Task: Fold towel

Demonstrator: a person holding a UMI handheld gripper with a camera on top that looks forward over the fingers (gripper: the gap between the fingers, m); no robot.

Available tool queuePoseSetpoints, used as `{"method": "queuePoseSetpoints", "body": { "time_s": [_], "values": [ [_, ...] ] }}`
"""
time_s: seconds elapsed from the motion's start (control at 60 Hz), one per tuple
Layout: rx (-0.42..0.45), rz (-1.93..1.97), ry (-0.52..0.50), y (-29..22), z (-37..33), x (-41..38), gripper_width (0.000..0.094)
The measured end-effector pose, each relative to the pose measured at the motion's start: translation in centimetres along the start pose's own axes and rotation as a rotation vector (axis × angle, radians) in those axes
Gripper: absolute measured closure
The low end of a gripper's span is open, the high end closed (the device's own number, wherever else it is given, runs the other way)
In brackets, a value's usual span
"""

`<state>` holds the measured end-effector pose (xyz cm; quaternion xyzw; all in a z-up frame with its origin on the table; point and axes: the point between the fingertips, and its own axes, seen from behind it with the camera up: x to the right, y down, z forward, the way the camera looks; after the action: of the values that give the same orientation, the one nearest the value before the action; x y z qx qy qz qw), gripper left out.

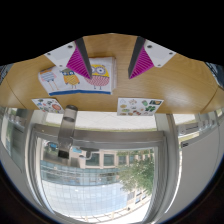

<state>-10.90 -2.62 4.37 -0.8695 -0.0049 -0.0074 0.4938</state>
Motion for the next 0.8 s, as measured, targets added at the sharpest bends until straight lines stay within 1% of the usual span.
{"method": "queuePoseSetpoints", "body": {
  "time_s": [0.067, 0.183, 0.267, 0.283, 0.4, 0.433, 0.45, 0.483, 0.633, 0.717, 0.8],
  "values": [
    [-0.02, -0.012, 0.044, -0.5, 2.8, 0.3, 0.0277],
    [-0.106, -0.029, 0.089, 0.4, 6.1, 0.6, 0.0378],
    [-0.172, -0.036, 0.102, 1.9, 7.2, 0.8, 0.0477],
    [-0.163, -0.033, 0.099, 1.7, 7.3, 0.6, 0.0501],
    [-0.183, -0.032, 0.086, 1.9, 7.6, 0.4, 0.0774],
    [-0.186, -0.031, 0.103, 1.9, 7.5, 0.9, 0.086],
    [-0.187, -0.029, 0.109, 1.9, 7.4, 1.1, 0.0888],
    [-0.186, -0.016, 0.118, 2.1, 7.5, 0.9, 0.0904],
    [-0.198, 0.028, 0.102, 1.9, 7.4, 1.1, 0.0905],
    [-0.206, 0.047, 0.054, 1.4, 7.0, 0.7, 0.0905],
    [-0.173, 0.086, -0.018, -1.1, 5.7, 0.6, 0.0905]
  ]
}}
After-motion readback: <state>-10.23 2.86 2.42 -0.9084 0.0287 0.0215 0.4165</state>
